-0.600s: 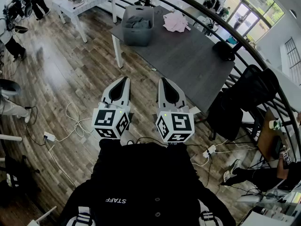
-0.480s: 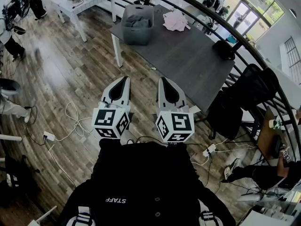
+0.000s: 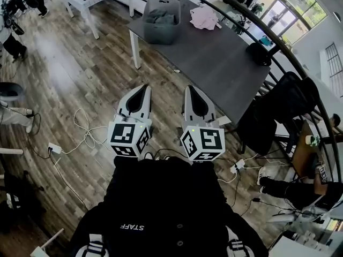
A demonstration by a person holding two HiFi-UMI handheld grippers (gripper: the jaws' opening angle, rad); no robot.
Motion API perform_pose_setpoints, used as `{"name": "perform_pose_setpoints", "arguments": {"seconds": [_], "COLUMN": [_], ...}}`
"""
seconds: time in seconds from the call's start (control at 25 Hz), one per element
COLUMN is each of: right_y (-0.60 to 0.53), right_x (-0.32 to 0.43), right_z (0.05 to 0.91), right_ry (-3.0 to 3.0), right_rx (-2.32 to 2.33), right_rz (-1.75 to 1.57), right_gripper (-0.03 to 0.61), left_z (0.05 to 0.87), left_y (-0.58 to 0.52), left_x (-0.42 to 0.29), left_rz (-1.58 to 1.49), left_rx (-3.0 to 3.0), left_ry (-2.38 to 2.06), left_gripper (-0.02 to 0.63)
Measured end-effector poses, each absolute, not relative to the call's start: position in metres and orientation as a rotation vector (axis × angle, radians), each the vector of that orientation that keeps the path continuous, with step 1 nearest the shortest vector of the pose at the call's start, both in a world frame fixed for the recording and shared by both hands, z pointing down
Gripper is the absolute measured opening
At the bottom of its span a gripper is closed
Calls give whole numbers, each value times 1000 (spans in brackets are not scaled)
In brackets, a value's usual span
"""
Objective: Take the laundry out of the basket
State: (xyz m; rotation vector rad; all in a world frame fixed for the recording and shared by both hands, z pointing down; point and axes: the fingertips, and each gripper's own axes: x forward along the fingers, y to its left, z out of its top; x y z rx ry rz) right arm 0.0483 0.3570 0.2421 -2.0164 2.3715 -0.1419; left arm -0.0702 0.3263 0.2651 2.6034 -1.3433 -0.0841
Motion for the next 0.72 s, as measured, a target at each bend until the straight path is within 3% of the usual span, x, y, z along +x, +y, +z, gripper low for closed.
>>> {"name": "perform_pose_setpoints", "arguments": {"seconds": [0.72], "right_y": [340], "right_x": [23], "right_z": [287], "right_ry": [2352], "right_rx": [-2071], "right_rz": [-265], "right_gripper": [14], "left_z": [311], "left_y": [312], "left_x": [-129], "left_rz": [-2], "left_rx": [2540], "left_ry": [-1359], "left_gripper": [0]}}
